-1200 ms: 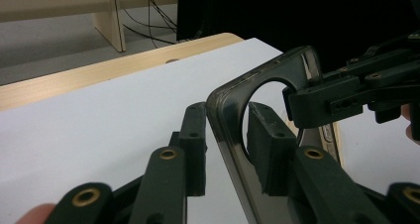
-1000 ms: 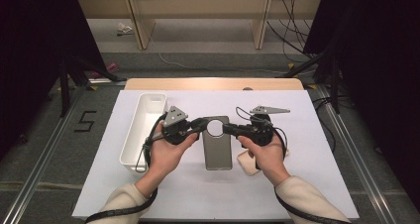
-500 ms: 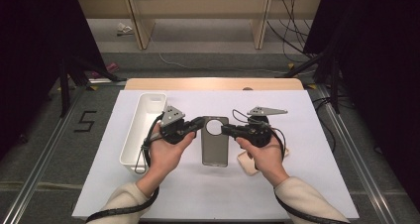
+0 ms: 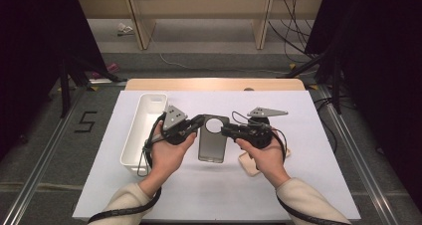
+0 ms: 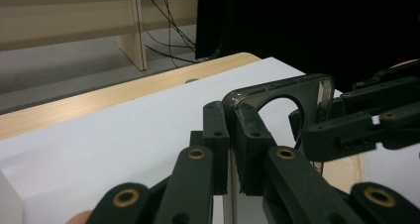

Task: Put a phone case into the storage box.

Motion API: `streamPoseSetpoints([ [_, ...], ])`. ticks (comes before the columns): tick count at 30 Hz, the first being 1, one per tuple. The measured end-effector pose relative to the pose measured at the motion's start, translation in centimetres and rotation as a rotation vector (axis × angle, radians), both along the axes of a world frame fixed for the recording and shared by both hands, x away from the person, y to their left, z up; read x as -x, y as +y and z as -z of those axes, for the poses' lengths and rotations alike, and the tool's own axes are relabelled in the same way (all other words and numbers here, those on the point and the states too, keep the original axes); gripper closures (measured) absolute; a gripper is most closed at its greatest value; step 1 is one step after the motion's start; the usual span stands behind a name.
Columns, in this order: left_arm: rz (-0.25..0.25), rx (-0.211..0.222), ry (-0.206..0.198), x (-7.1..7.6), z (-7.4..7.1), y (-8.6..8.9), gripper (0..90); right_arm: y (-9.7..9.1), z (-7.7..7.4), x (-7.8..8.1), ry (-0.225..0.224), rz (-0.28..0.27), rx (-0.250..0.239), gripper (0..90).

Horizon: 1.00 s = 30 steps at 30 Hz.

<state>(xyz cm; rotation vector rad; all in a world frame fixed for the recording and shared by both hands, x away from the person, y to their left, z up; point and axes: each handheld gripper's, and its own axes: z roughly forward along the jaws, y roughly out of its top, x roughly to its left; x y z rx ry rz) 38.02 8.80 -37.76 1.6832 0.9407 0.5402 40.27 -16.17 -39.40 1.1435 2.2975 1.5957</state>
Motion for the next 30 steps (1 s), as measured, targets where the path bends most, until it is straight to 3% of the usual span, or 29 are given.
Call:
streamPoseSetpoints([
  [6,-0.018,-0.008,-0.01,-0.2,-0.1,0.5,84.4,0.0,-0.2,-0.1,-0.061,-0.015,0.021,34.0],
  [10,-0.031,-0.003,-0.013,-0.3,-0.2,0.8,84.4,-0.2,-0.3,-0.1,-0.09,-0.051,0.033,22.8],
  [15,-0.041,-0.009,-0.021,-0.5,-0.3,1.4,84.4,-1.0,-0.3,-0.1,-0.128,-0.031,0.047,20.6],
  [21,-0.053,0.001,-0.03,-0.6,-0.7,1.9,84.4,-2.1,-0.2,-0.1,-0.131,0.002,0.055,20.2],
  [30,-0.061,0.015,-0.055,-0.8,-1.5,3.0,84.4,-3.0,-0.2,0.2,-0.145,0.001,0.071,19.6],
])
